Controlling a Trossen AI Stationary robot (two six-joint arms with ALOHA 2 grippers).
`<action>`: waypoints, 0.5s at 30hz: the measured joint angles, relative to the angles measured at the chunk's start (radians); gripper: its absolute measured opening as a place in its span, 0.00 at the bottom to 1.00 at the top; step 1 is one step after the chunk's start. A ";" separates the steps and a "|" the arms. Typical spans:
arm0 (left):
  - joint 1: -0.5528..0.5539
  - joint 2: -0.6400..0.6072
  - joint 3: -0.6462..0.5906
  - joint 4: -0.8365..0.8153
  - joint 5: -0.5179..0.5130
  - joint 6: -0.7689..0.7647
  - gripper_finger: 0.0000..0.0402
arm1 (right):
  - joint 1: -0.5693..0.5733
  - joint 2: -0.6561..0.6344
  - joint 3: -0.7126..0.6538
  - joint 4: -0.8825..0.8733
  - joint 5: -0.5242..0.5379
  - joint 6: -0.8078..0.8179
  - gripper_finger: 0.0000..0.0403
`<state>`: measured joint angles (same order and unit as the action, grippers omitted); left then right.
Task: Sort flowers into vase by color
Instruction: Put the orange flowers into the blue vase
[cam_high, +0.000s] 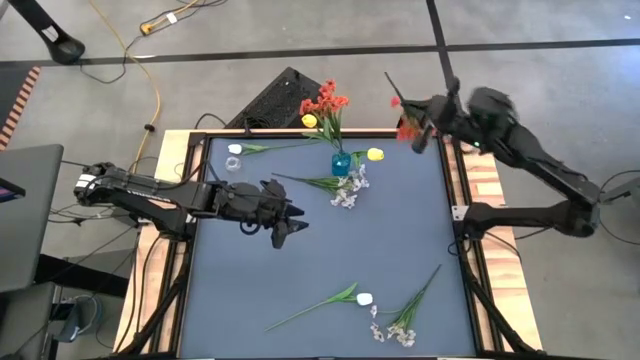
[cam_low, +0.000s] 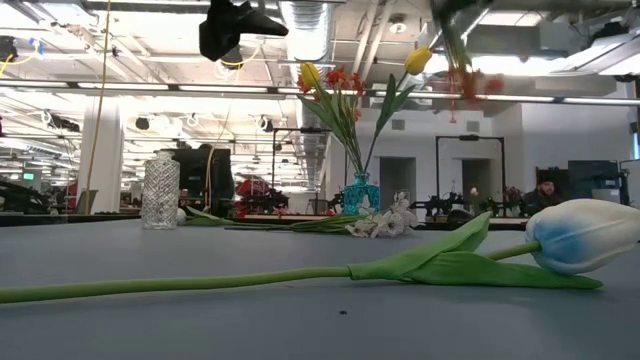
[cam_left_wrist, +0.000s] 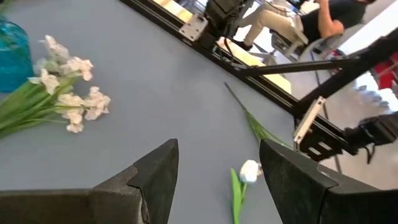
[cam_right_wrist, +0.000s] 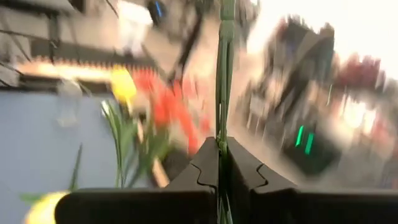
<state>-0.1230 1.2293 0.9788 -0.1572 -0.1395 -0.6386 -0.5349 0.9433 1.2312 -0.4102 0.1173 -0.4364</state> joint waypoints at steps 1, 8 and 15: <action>0.000 0.000 0.000 0.001 0.007 -0.007 0.53 | 0.044 -0.013 0.009 0.028 0.009 -0.059 0.09; 0.000 0.000 0.000 0.121 0.259 -0.181 0.53 | 0.361 -0.003 0.018 0.202 0.016 -0.535 0.09; -0.003 0.000 0.000 0.346 0.420 -0.430 0.53 | 0.606 0.157 0.017 0.314 0.092 -0.961 0.10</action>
<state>-0.1257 1.2293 0.9787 0.1885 0.2802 -1.0684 0.0714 1.1002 1.2484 -0.0962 0.2089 -1.3972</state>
